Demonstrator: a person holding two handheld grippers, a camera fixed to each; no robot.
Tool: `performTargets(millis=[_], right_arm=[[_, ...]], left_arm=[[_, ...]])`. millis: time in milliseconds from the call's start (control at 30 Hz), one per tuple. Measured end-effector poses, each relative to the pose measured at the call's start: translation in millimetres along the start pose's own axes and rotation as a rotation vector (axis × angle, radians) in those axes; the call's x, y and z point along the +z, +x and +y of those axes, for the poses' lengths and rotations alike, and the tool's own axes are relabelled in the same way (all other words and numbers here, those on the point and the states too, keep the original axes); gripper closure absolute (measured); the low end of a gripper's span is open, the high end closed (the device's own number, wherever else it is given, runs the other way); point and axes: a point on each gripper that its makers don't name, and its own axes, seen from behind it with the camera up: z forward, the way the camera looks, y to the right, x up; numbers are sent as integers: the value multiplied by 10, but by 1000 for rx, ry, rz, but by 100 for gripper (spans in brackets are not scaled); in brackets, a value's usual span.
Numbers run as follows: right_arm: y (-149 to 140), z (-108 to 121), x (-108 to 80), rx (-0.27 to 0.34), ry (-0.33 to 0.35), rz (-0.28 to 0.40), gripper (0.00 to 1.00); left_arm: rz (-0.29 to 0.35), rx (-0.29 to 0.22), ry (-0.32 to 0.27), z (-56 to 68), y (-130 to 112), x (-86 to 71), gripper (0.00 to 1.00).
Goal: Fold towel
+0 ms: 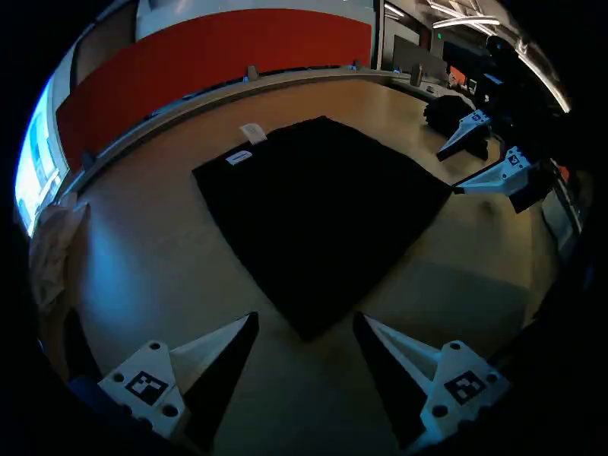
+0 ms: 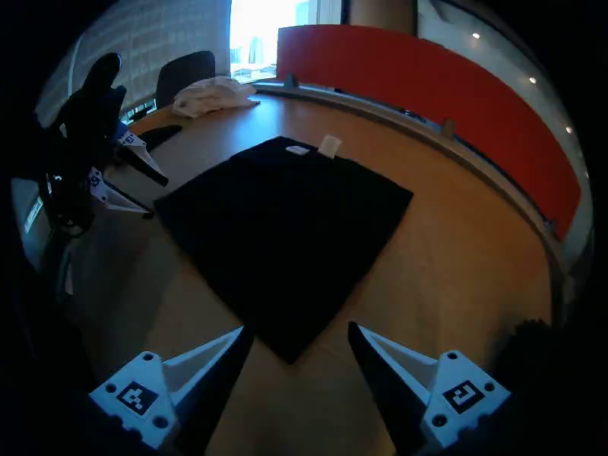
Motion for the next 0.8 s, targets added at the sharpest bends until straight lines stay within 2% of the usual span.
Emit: performTargets(millis=[467,633,800], right_arm=[[-119,-17,79,28,15,-39,10],[-137,-23,89,28,22,-45,18],[-157,-43,95,28,31,-51,29]], left_arm=[[-33,-1,-4,25,-31,63,9],[-36,-3,-2,25,-37,63,9],[-46,-12,5,14,-35,65,21]])
